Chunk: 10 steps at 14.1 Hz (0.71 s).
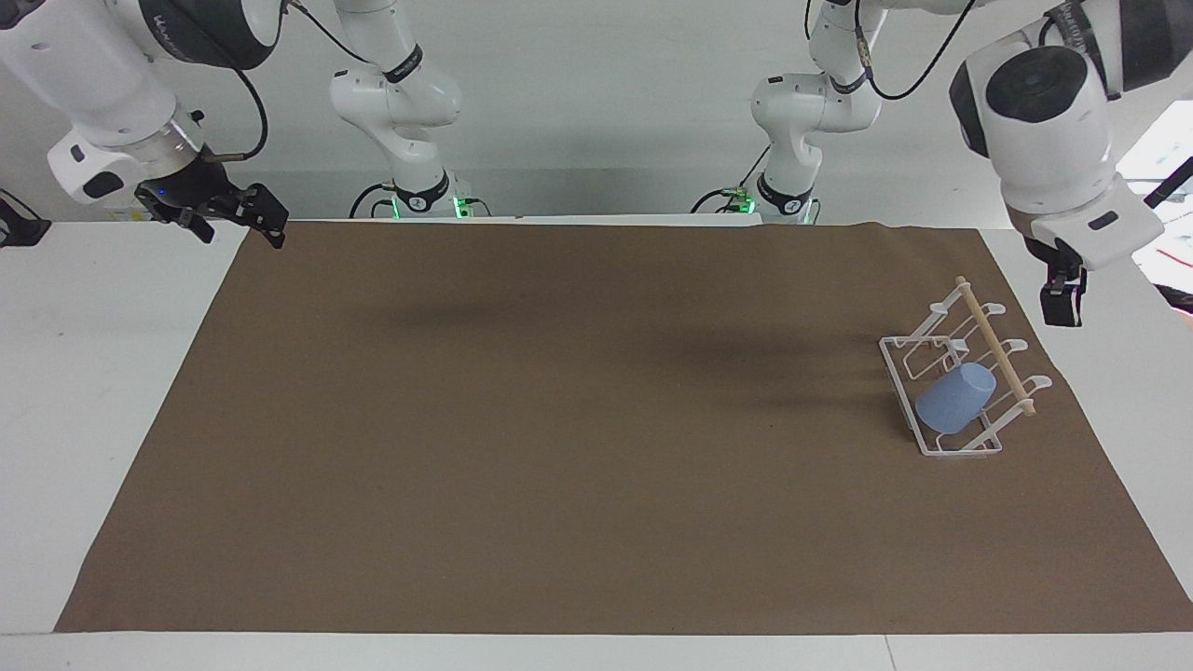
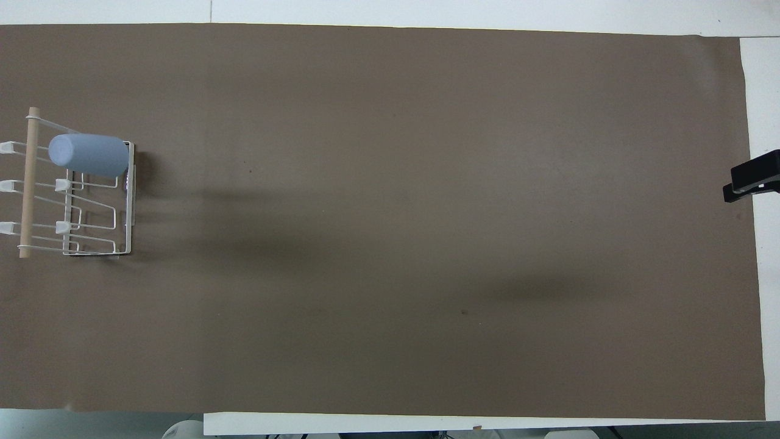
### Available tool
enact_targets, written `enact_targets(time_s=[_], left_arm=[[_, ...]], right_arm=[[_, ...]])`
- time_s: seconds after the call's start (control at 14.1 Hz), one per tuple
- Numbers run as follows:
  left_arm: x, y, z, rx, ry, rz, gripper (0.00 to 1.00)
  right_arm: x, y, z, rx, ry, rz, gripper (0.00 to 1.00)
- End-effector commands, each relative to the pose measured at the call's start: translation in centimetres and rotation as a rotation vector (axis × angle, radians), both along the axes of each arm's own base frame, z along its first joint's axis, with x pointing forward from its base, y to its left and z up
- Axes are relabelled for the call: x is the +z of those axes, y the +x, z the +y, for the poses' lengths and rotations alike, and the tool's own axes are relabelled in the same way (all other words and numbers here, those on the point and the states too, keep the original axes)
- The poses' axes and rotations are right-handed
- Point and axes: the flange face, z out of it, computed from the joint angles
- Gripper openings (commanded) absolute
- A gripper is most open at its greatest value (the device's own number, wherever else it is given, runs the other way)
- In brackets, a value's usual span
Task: Hang cup on cup holder
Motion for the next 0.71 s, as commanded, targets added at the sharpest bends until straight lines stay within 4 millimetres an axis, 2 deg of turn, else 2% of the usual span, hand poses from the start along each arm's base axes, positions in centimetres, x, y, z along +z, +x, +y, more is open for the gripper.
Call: enact_targets(time_s=[0.0, 0.07, 0.14, 0.36, 0.64], left_arm=[[-0.5, -1.0, 0.2, -0.246, -0.164, 0.150, 1.00], [-0.9, -1.3, 0.4, -0.300, -0.248, 0.195, 1.00], [-1.1, -1.5, -0.3, -0.371, -0.331, 0.216, 1.00], [-1.6, -2.8, -2.6, -0.568, -0.413, 0.342, 1.00], [-1.8, -3.1, -4.7, -0.719, -0.457, 0.358, 1.00]], right_arm=[[0.0, -0.7, -0.1, 0.019, -0.007, 0.006, 0.99], [0.0, -0.7, -0.1, 0.019, -0.007, 0.006, 0.99], [0.0, -0.7, -0.1, 0.019, -0.007, 0.006, 0.99], [0.0, -0.7, -0.1, 0.019, -0.007, 0.006, 0.99], [0.0, -0.7, -0.1, 0.019, -0.007, 0.006, 0.99]])
